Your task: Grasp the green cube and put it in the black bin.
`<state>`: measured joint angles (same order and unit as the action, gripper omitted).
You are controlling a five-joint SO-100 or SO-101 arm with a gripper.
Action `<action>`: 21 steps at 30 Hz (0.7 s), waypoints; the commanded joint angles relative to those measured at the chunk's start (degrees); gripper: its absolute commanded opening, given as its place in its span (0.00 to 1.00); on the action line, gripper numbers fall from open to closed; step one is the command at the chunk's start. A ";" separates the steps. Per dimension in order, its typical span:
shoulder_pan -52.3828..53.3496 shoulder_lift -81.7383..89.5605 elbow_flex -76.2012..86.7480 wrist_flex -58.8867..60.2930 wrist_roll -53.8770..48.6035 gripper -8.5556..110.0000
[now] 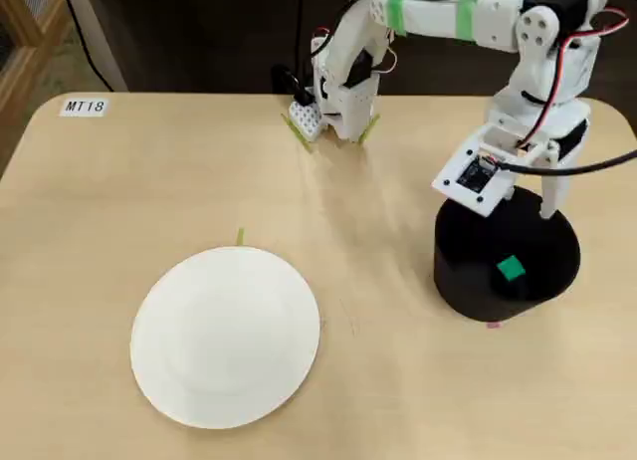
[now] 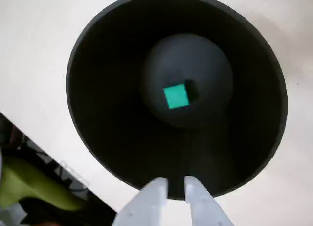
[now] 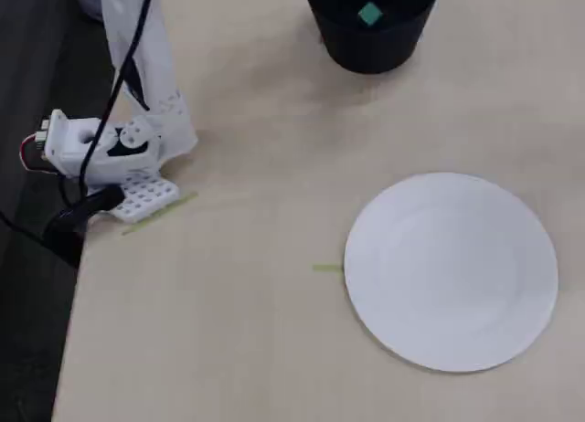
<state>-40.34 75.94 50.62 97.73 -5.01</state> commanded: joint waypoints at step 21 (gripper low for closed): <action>38.06 69.79 64.07 -21.62 6.86 0.07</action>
<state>-2.90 136.05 105.03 78.66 1.23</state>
